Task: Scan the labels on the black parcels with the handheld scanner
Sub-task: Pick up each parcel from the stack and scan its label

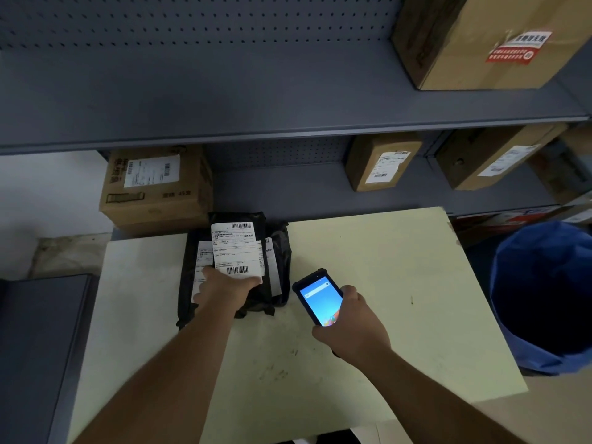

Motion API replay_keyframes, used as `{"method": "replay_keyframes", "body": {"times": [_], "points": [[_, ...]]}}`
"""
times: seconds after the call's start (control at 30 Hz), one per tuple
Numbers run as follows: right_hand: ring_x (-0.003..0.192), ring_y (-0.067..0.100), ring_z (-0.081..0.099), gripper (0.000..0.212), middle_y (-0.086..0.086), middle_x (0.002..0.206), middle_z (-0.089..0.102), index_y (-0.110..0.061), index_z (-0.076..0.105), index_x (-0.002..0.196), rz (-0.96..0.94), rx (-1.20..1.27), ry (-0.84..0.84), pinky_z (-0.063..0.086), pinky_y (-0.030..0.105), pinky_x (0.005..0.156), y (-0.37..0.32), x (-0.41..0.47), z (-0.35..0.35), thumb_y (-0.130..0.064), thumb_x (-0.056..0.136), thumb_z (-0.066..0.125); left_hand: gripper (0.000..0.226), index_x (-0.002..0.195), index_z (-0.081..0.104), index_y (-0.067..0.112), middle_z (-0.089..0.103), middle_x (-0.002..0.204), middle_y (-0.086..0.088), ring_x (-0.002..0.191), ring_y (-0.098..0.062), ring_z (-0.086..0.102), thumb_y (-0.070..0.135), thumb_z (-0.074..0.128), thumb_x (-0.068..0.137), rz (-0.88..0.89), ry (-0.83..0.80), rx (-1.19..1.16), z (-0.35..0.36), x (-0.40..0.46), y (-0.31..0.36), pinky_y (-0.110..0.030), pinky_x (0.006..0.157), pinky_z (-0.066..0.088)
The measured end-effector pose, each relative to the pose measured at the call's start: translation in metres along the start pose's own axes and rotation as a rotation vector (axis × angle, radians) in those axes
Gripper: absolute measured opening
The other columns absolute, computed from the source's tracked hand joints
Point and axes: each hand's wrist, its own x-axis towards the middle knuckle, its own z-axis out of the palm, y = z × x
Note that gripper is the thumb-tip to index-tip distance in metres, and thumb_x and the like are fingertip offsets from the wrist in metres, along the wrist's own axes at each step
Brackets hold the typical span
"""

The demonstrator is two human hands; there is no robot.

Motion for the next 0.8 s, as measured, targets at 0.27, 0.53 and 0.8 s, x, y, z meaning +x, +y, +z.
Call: {"method": "replay_keyframes", "body": {"times": [0.27, 0.53, 0.8], "points": [[0.095, 0.024, 0.067, 0.075, -0.003, 0.112, 0.055, -0.021, 0.044, 0.136, -0.010, 0.030, 0.005, 0.068, 0.046, 0.079, 0.008, -0.007, -0.008, -0.037, 0.074, 0.082, 0.081, 0.132, 0.059, 0.010, 0.068, 0.127, -0.012, 0.109, -0.030, 0.065, 0.035, 0.091, 0.062, 0.013, -0.129, -0.219, -0.008, -0.006, -0.006, -0.036, 0.071, 0.051], [0.088, 0.025, 0.071, 0.073, -0.004, 0.111, 0.057, -0.021, 0.046, 0.136, -0.040, 0.028, -0.009, 0.062, 0.037, 0.071, 0.009, -0.015, -0.020, -0.036, 0.074, 0.081, 0.075, 0.123, 0.066, 0.010, 0.074, 0.114, -0.010, 0.102, -0.029, 0.067, 0.023, 0.093, 0.055, 0.037, -0.210, -0.294, -0.011, -0.014, -0.016, -0.041, 0.085, 0.058], [0.093, 0.020, 0.070, 0.055, -0.001, 0.102, 0.064, -0.022, 0.053, 0.116, -0.061, 0.076, -0.115, 0.055, 0.033, 0.067, 0.006, -0.024, -0.049, -0.035, 0.072, 0.084, 0.068, 0.132, 0.063, 0.011, 0.073, 0.124, -0.008, 0.108, -0.027, 0.067, 0.013, 0.090, 0.069, 0.127, -0.208, -0.361, -0.019, -0.033, -0.026, -0.028, 0.066, 0.052]]}}
